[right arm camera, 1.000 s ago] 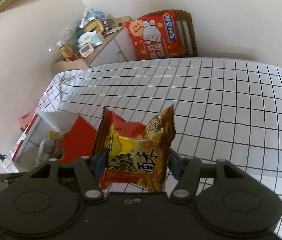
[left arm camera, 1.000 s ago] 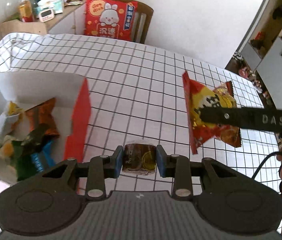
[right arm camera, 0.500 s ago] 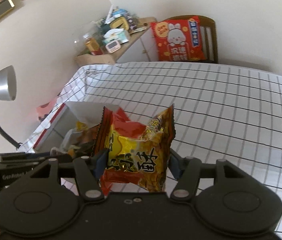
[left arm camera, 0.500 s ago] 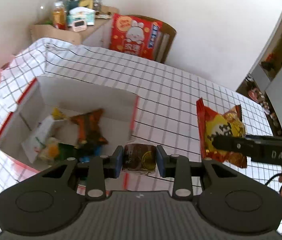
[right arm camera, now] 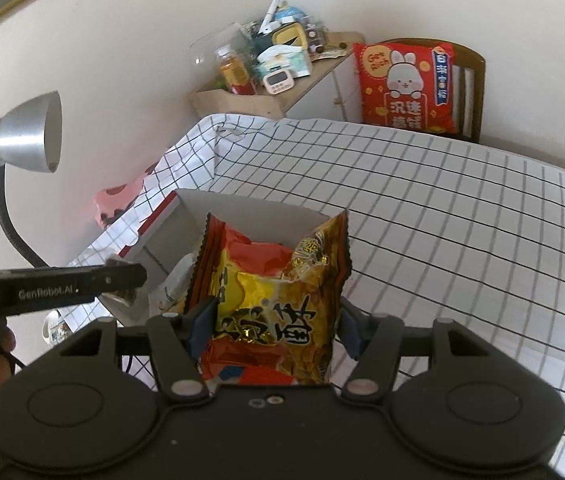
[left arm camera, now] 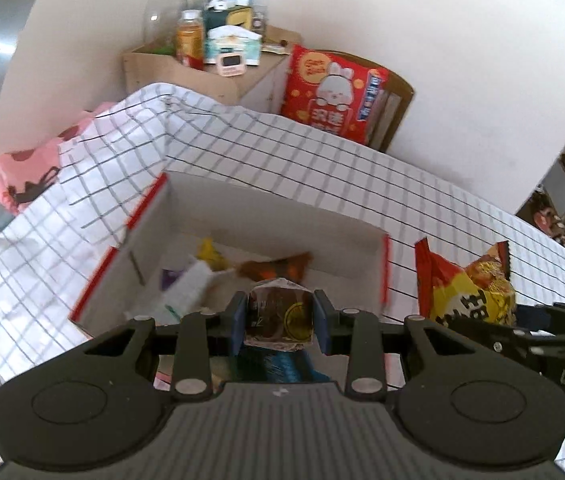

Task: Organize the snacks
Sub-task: 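Carry the brown candy and chip bag with both tools over the red box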

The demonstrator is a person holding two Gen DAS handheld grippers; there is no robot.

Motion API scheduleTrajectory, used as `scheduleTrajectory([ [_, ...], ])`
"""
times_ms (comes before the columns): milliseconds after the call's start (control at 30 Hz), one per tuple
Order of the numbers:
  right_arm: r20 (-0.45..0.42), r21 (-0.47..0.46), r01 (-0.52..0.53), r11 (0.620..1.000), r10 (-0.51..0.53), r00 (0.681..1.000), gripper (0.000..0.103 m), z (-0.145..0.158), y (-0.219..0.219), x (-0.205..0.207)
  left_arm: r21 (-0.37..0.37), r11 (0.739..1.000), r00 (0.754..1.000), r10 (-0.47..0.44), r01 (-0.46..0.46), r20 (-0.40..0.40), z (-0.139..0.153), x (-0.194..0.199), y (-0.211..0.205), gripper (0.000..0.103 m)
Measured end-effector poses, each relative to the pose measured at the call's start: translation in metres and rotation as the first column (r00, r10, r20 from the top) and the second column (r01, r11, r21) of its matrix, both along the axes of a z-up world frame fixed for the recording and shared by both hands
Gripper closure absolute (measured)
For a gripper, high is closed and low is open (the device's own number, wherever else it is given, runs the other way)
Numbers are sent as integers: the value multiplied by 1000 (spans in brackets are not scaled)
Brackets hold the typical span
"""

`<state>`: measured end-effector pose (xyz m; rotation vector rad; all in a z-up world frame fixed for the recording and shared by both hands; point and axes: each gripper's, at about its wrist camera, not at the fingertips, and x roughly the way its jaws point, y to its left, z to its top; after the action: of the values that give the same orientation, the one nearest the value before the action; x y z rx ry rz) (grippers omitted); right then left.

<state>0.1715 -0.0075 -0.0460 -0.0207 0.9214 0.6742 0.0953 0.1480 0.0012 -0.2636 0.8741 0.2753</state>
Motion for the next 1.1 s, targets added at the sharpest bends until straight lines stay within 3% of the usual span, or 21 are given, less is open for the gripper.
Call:
scheduleTrajectory([
  [533,28,-108,-12,994,15,999,41,-32,100,28,64,996,992,72,-66,-100,-50,31,84,70],
  [1100,-44,-188,-32,982,24,999,41,-85,142,50,64,998,982,35,-23,-186,-96,63,95,70],
])
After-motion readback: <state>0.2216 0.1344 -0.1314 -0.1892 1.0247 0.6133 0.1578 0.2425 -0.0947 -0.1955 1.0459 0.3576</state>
